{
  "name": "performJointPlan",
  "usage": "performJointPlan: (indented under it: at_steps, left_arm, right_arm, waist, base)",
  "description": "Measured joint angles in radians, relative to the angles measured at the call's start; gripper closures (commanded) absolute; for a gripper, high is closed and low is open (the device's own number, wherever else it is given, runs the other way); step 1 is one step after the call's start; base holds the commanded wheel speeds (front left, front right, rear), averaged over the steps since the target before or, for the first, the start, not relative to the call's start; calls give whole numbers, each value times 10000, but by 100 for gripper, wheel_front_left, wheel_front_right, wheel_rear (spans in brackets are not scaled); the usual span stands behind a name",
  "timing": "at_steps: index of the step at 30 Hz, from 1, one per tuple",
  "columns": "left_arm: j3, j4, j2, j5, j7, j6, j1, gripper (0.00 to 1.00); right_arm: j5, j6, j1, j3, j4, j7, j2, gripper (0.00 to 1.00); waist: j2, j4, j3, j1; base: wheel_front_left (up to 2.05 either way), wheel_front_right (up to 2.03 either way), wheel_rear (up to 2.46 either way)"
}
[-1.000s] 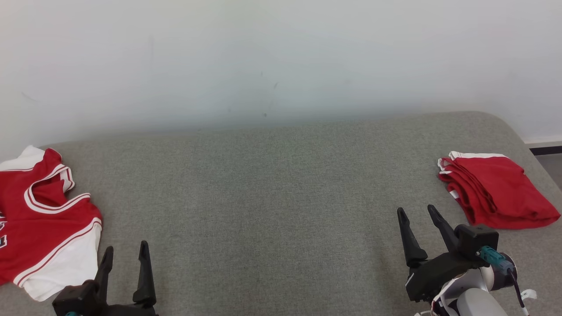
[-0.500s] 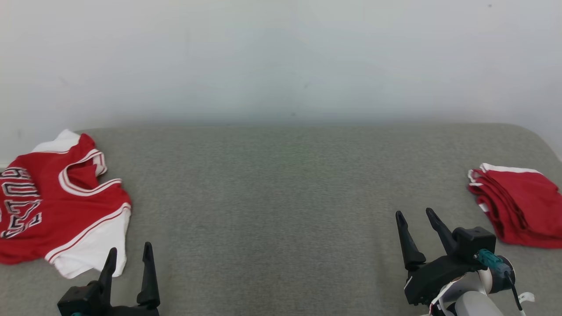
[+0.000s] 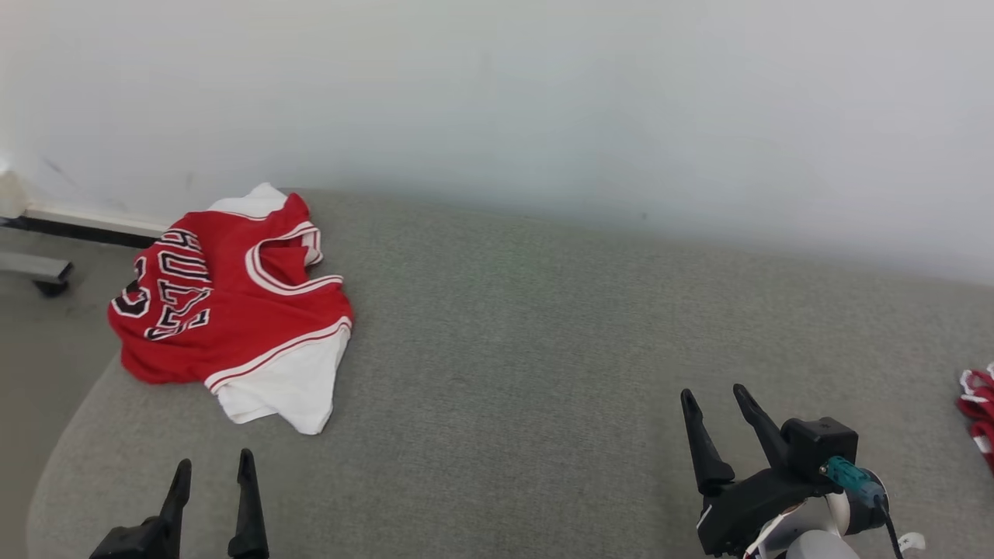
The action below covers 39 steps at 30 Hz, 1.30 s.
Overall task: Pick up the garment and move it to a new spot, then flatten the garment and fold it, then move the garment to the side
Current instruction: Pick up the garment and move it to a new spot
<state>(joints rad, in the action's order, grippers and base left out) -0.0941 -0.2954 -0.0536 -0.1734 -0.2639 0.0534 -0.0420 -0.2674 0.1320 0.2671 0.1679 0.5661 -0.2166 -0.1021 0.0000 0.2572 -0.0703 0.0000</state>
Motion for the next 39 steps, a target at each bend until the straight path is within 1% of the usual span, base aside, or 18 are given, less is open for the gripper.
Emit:
performJointPlan:
  at_steps: [9,16,22,30,34,39]
  left_arm:
    - [-297,17,-81,63,0,15,123,0]
    - [-420,40,-88,123,0,82,163,0]
    - [-474,23,-84,136,0,82,161,0]
    - [-681,-359,-136,46,0,96,-41,0]
    - [-803,-1058,-268,-138,2,159,-820,0]
    - [-1126,-2205,-569,-568,4,123,-2181,0]
  right_arm:
    - [-56,0,-56,140,130,-140,186,0]
    - [-6,0,-54,188,196,-217,249,0]
    - [35,0,-97,186,238,-228,263,0]
    - [67,0,-99,372,151,-201,278,0]
    - [150,0,3,562,-90,-31,198,0]
    - [230,0,288,928,-562,222,25,0]
  waist:
    - [1,1127,-86,0]
    - [1,1523,-120,0]
    - [2,1520,-56,0]
    - [2,1283,201,1]
    - [2,1136,498,1]
    - [2,795,960,2]
  base:
    - [0,0,0]
    - [0,0,0]
    - [0,0,0]
    - [0,0,0]
    - [0,0,0]
    - [0,0,0]
